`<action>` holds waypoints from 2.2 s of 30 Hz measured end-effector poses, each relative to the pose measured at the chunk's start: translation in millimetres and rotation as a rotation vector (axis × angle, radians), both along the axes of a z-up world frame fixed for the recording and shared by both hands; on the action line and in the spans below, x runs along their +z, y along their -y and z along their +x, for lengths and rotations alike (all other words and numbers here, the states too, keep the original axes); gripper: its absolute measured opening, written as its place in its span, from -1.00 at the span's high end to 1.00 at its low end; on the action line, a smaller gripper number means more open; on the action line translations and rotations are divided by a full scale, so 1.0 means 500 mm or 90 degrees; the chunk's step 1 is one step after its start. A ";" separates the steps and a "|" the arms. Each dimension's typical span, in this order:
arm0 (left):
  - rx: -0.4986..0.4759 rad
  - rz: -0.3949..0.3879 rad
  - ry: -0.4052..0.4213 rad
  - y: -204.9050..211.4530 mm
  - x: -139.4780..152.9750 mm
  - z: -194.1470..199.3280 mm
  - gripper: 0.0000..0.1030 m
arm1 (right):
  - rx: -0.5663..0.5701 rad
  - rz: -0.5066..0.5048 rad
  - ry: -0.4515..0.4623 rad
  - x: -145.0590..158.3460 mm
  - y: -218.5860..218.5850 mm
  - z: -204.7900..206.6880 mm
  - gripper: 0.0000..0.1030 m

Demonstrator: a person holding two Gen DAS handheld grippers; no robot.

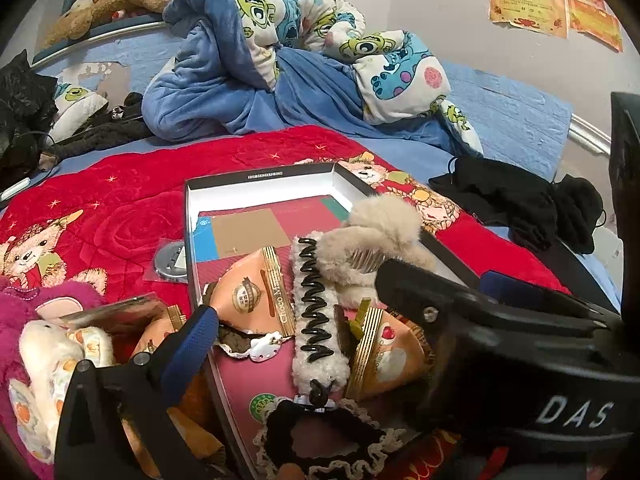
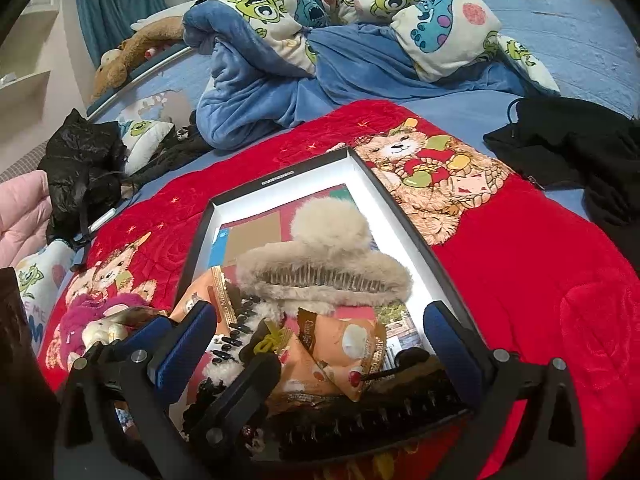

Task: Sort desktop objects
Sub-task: 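Open both tools to release the plush and packet in the box, then move both tools back toward the toy pile, then grasp a mandarin orange with the left tool while the right tool grasps the blue lace hair tie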

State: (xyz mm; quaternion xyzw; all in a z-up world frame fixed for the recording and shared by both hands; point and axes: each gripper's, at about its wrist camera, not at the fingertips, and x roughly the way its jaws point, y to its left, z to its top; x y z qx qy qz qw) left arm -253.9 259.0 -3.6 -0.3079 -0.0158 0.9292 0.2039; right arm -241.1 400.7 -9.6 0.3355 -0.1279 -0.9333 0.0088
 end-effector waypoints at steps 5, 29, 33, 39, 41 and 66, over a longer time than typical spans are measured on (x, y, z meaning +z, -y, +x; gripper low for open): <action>0.005 0.001 -0.015 0.007 0.030 0.013 -0.99 | -0.006 -0.009 -0.013 0.021 -0.010 0.016 -1.00; 0.221 -0.024 -0.033 0.498 0.144 0.229 -1.00 | 0.159 -0.108 -0.127 0.164 0.308 0.149 -1.00; 0.217 -0.026 -0.031 0.516 0.132 0.244 -1.00 | 0.172 -0.085 -0.114 0.153 0.361 0.148 -1.00; 0.187 -0.030 0.004 0.491 0.082 0.244 -1.00 | 0.165 -0.065 -0.095 0.138 0.347 0.143 -1.00; 0.180 -0.035 0.012 0.475 0.070 0.241 -1.00 | 0.154 -0.069 -0.085 0.133 0.323 0.145 -1.00; 0.078 -0.090 0.075 0.280 -0.053 0.301 -1.00 | 0.190 0.012 0.082 0.000 0.224 0.165 -0.49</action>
